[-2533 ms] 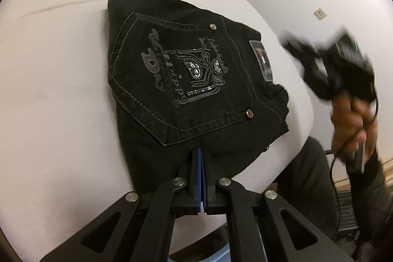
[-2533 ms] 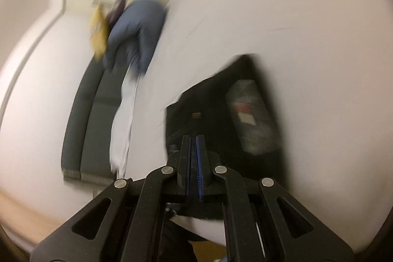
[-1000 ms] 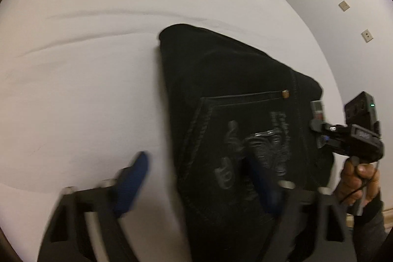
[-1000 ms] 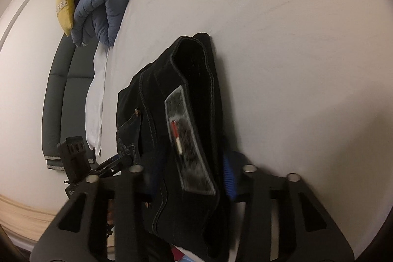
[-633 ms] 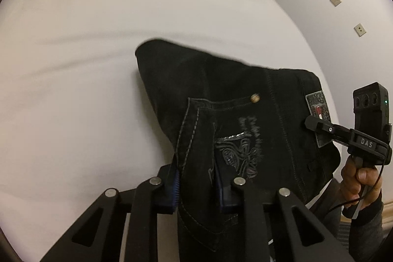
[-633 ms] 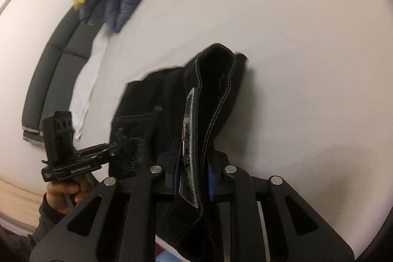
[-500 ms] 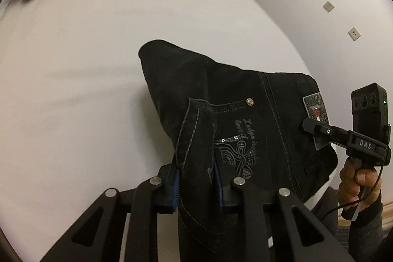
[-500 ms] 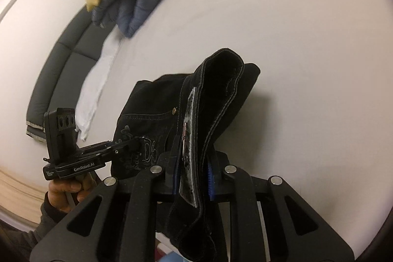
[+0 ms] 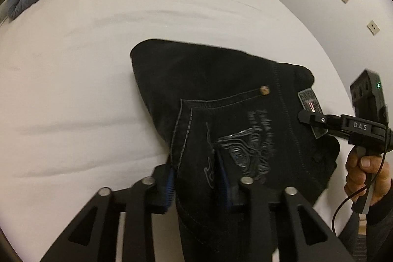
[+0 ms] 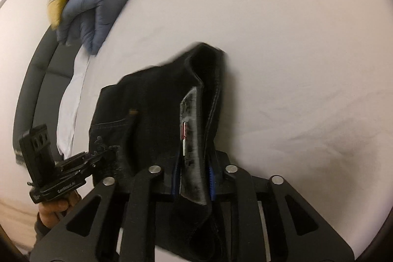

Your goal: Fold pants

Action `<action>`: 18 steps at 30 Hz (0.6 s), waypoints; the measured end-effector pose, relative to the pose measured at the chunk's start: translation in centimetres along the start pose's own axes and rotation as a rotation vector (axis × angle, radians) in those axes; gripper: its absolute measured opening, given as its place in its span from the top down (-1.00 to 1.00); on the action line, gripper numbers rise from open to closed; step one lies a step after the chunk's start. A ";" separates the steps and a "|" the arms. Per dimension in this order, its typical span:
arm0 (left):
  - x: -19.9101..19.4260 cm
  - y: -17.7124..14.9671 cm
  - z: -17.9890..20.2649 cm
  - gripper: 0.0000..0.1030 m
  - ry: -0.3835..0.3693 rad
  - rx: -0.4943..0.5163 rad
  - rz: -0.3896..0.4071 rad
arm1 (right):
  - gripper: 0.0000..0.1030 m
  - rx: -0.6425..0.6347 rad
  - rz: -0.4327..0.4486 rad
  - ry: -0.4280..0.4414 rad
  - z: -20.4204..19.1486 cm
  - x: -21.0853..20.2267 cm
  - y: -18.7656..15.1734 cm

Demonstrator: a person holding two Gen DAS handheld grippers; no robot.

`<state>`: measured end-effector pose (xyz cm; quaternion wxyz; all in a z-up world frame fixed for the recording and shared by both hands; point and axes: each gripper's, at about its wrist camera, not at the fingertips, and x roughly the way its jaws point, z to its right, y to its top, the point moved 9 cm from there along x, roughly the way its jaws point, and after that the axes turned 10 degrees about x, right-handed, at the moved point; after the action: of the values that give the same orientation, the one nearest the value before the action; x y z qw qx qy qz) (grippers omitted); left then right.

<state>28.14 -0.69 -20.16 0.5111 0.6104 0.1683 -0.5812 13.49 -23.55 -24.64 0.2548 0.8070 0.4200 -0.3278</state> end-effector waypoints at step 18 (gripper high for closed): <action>-15.1 -2.3 1.3 -1.00 0.475 0.113 0.405 | -0.22 -0.086 0.400 -0.030 -1.6 -12.5 -5.2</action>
<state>21.55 5.05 -7.51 0.5281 0.7776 0.1253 -0.3175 4.19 -26.16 -15.03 0.3552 0.8578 0.2612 -0.2643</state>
